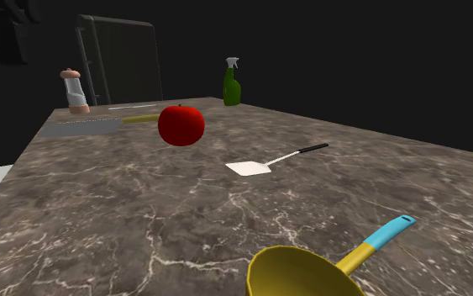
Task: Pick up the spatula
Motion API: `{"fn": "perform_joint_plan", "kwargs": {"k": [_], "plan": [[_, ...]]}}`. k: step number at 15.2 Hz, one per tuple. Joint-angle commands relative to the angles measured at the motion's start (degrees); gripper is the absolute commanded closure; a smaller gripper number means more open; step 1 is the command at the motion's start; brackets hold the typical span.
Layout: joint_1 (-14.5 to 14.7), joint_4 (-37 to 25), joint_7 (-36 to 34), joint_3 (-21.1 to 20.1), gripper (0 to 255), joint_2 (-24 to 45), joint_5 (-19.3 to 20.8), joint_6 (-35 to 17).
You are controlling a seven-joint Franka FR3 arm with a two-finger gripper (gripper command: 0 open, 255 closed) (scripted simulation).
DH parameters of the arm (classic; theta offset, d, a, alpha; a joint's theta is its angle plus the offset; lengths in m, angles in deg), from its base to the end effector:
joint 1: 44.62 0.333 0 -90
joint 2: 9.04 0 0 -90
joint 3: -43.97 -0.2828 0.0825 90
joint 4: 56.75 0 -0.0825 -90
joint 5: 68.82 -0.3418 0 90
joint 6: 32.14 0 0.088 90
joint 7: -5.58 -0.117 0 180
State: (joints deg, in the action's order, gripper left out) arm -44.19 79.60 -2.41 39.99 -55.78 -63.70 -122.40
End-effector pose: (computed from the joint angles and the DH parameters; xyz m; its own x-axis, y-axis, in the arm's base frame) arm 0.2809 0.0164 0.5561 0.9962 -0.0819 0.0294 -0.0852 -0.9869 0.1367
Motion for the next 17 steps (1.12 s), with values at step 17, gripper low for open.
{"fn": "perform_joint_plan", "kwargs": {"k": [17], "plan": [[3.9,-15.0,7.6,-0.6,0,32.7,-2.1,-19.4]]}}
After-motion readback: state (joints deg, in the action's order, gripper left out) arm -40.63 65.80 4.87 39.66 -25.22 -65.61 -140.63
